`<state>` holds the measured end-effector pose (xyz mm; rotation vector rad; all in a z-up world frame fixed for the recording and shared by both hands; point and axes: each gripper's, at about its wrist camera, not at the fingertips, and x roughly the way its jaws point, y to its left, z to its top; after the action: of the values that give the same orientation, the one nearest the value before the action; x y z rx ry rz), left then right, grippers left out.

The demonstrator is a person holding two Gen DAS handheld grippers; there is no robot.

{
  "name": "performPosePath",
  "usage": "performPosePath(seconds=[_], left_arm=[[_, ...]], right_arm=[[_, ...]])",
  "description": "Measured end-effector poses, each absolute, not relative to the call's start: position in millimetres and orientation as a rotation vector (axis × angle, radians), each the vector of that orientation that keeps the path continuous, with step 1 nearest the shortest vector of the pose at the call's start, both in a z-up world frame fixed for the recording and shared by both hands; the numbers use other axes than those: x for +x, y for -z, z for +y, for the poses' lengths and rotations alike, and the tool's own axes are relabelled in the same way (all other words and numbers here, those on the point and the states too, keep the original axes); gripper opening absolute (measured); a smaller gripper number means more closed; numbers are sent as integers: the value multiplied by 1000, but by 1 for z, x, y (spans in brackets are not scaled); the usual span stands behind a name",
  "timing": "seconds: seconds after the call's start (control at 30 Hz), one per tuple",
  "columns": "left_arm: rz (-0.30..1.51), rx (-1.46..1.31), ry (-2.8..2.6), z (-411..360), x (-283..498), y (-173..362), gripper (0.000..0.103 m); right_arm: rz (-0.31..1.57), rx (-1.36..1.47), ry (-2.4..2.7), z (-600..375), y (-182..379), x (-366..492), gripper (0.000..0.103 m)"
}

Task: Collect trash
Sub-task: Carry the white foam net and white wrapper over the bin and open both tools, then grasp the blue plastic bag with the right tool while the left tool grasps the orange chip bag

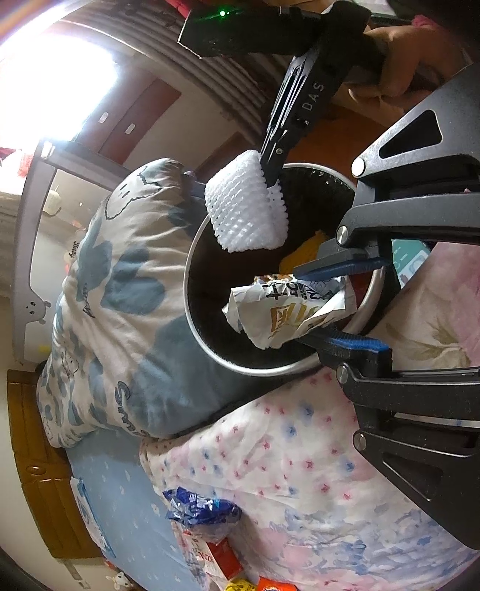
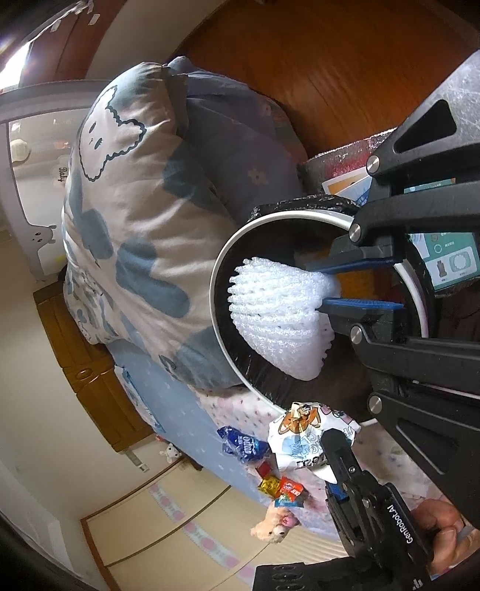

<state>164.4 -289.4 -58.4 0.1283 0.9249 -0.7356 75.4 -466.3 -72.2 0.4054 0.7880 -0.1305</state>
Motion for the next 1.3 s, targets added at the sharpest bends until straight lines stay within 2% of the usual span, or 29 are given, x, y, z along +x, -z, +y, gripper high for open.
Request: performPosePath(seconds=[0.03,0.1,0.13,0.17,0.23,0.5,0.63,0.77,1.03,1.3], left_arm=[[926,130,735,-290,165,58,28],[925,134,732,-291,165,58,38],[922,134,731,-291,165,57,40],[921,135,729,-291,165,57,44],[919,137,722,-289,164,57,51],[912,99,672,-260,161,58,53],[913,54,624,-233,160,60,53],[919,2,570,-202,160,63,54],[921,-72,465,-146,162,67,54],[907,-113,372,-100,171,68,58]], right_arm=[[790,400,131,-466,72,76,16],[800,388,130,-466,72,79,18],[804,385,131,-466,72,81,23],[812,381,131,-466,73,82,36],[813,381,129,-467,73,83,50],[782,390,127,-461,66,78,52],[755,402,107,-450,60,75,69],[717,424,73,-433,52,76,79],[701,433,-5,-393,47,90,86],[739,412,-90,-346,53,114,87]])
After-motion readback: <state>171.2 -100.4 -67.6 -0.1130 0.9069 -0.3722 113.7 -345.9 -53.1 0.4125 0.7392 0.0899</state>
